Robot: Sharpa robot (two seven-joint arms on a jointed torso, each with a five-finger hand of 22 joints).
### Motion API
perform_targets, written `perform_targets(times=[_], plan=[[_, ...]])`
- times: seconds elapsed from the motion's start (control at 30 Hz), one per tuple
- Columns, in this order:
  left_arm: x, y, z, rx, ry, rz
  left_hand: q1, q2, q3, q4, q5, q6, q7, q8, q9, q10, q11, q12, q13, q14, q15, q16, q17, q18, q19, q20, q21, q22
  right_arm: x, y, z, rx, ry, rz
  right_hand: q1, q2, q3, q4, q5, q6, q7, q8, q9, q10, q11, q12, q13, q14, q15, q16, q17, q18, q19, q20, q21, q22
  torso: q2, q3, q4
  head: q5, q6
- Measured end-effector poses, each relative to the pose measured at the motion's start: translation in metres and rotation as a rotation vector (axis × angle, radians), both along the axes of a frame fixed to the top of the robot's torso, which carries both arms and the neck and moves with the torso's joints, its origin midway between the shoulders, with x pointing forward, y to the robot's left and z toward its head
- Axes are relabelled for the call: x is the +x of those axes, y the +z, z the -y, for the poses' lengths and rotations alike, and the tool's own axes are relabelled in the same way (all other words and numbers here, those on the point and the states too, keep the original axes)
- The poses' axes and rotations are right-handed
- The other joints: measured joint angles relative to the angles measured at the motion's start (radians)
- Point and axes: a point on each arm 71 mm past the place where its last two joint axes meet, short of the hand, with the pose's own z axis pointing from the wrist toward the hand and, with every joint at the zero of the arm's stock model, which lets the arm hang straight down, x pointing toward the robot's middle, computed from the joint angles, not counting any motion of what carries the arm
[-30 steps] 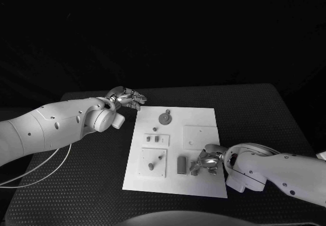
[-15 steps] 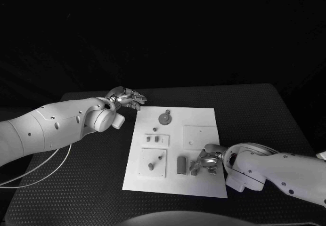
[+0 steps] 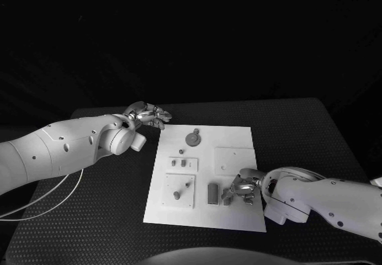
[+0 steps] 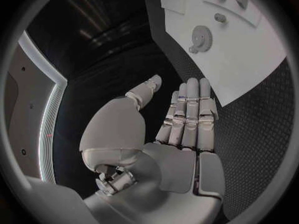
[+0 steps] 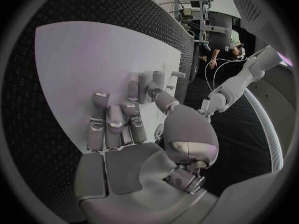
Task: Assemble the parts on the task board
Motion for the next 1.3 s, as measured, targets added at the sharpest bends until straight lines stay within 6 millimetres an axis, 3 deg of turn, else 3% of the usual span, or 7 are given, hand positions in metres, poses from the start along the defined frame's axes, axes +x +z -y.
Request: perform_targets(times=[0.8, 1.13, 1.23, 1.3], plan=[[-0.0001, -0.0001, -0.0001, 0.0, 0.0, 0.0, 0.0, 0.0, 0.0, 0.0, 0.0, -0.001, -0.001, 0.0, -0.001, -0.002, 0.002, 0.0, 0.0, 0.0, 0.0, 0.0, 0.001, 0.0, 0.0, 0.0, 0.0, 0.0, 0.0024, 0.001, 0.0009, 0.006, -0.008, 0.008, -0.045, -0.046, 0.015, 0.023, 0.0, -0.015, -0.004, -0.006, 0.0, -0.023, 0.016, -0.008, 0.005, -0.023, 0.002, -0.007, 0.004, 0.0, -0.011, 0.004, -0.01, -0.001, 0.0, 0.0, 0.0, 0.0, -0.001], [-0.0002, 0.0001, -0.0004, 0.0, 0.0, 0.0, 0.0, 0.0, 0.0, 0.0, 0.0, -0.001, -0.001, 0.0, -0.001, -0.002, 0.002, 0.0, 0.0, 0.0, 0.0, 0.0, 0.001, 0.0, 0.0, 0.0, 0.0, 0.0, 0.0017, 0.0012, 0.0025, 0.01, -0.006, 0.013, -0.04, -0.05, 0.024, 0.025, 0.0, -0.019, -0.002, -0.006, 0.0, -0.024, 0.016, -0.007, 0.008, -0.028, 0.004, -0.006, 0.007, 0.0, -0.011, 0.004, -0.01, 0.0, 0.0, 0.0, 0.0001, -0.002, -0.002], [-0.0002, 0.0001, -0.0008, 0.0, 0.001, 0.0, 0.0, 0.0, 0.0, 0.0, 0.0, -0.001, -0.001, 0.0, -0.001, -0.002, 0.002, 0.0, 0.0, 0.0, 0.0, 0.0, 0.002, 0.0, 0.0, 0.0, 0.0, 0.0, 0.0014, 0.0017, 0.0052, 0.012, -0.007, 0.023, -0.038, -0.052, 0.028, 0.021, 0.0, -0.023, 0.003, -0.02, -0.008, -0.027, 0.016, -0.007, 0.008, -0.031, 0.002, -0.006, 0.007, 0.0, -0.011, 0.004, -0.012, 0.003, 0.0, -0.0002, 0.0001, -0.002, -0.002], [-0.0002, 0.0001, -0.0008, 0.0, 0.001, 0.0, 0.0, 0.0, 0.0, 0.0, 0.0, -0.001, -0.001, 0.0, -0.001, -0.002, 0.002, 0.0, 0.0, 0.0, 0.0, 0.0, 0.002, 0.0, 0.0, 0.0, 0.0, 0.0, 0.0011, 0.0023, 0.0083, 0.014, -0.009, 0.032, -0.033, -0.058, 0.031, 0.018, 0.0, -0.035, 0.022, -0.018, -0.015, -0.027, 0.015, -0.007, 0.009, -0.032, 0.0, -0.006, 0.008, 0.0, -0.012, 0.004, -0.012, 0.003, 0.0, -0.0002, 0.0001, -0.002, -0.001]])
